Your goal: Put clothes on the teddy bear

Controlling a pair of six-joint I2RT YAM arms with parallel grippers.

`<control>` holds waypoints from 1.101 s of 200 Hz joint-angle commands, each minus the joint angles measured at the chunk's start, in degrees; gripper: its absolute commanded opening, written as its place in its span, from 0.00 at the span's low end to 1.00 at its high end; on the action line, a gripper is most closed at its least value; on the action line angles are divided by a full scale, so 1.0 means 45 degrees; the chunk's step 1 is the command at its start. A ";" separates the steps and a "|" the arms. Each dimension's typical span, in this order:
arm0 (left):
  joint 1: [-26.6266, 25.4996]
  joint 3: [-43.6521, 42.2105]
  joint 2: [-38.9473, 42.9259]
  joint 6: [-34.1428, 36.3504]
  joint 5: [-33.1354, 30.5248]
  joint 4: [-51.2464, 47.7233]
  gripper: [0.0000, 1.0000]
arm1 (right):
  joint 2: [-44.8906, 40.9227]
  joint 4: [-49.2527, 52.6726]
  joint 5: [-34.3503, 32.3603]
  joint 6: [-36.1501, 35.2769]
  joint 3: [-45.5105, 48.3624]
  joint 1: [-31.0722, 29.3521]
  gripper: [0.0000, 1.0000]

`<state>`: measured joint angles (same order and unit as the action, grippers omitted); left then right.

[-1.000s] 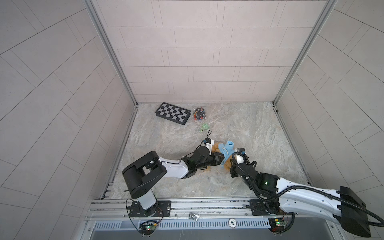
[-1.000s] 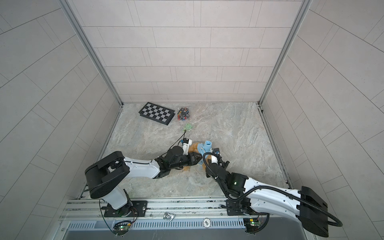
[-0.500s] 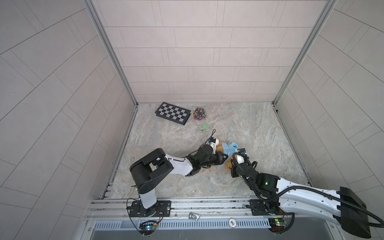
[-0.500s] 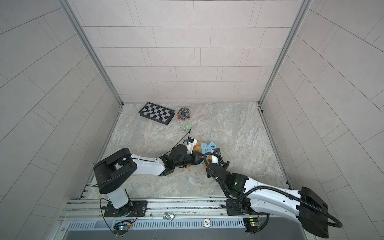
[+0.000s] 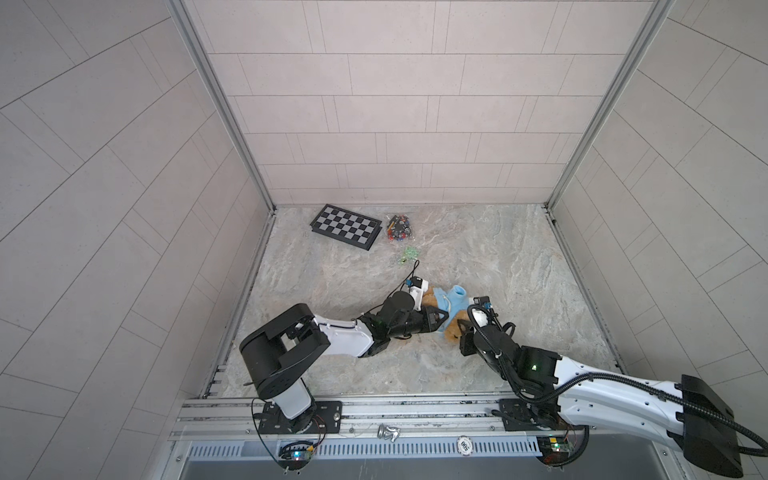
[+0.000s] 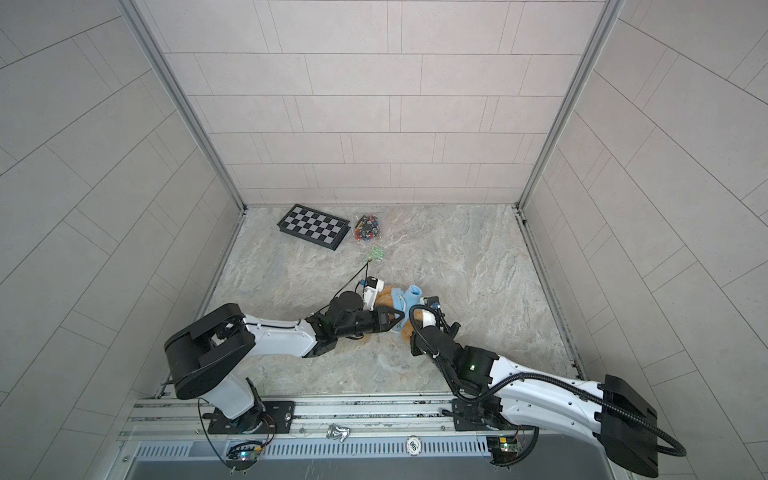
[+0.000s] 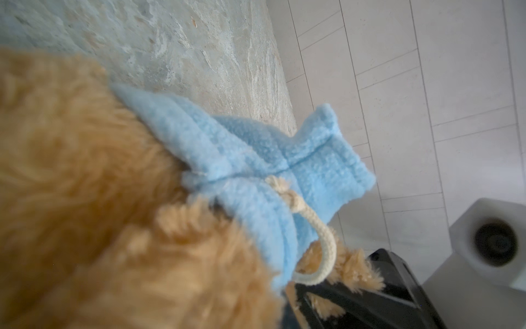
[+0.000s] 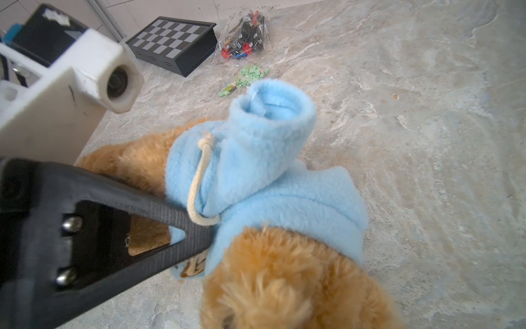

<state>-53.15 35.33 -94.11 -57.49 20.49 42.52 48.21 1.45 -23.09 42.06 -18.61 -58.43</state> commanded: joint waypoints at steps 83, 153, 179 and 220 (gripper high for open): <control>0.0857 0.0098 0.0348 -0.0907 0.0553 0.1615 0.32 | -0.0198 0.0208 0.0569 0.0133 0.0210 -0.0081 0.00; 0.1471 -0.0520 0.0195 -0.2154 0.0265 0.3060 0.26 | -0.0404 0.0424 0.0483 0.0142 0.0249 -0.0079 0.00; 0.1662 -0.0909 0.0485 -0.2479 -0.0276 0.2982 0.04 | -0.0327 0.0382 0.0504 0.0193 0.0305 -0.0081 0.00; 0.2107 -0.2359 0.2095 -0.2143 -0.1444 0.1955 0.00 | -0.0691 0.0712 0.0242 0.0513 0.0590 -0.0061 0.00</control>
<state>-46.76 27.90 -90.00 -68.14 21.69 51.79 46.28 0.25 -21.89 42.74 -18.09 -58.46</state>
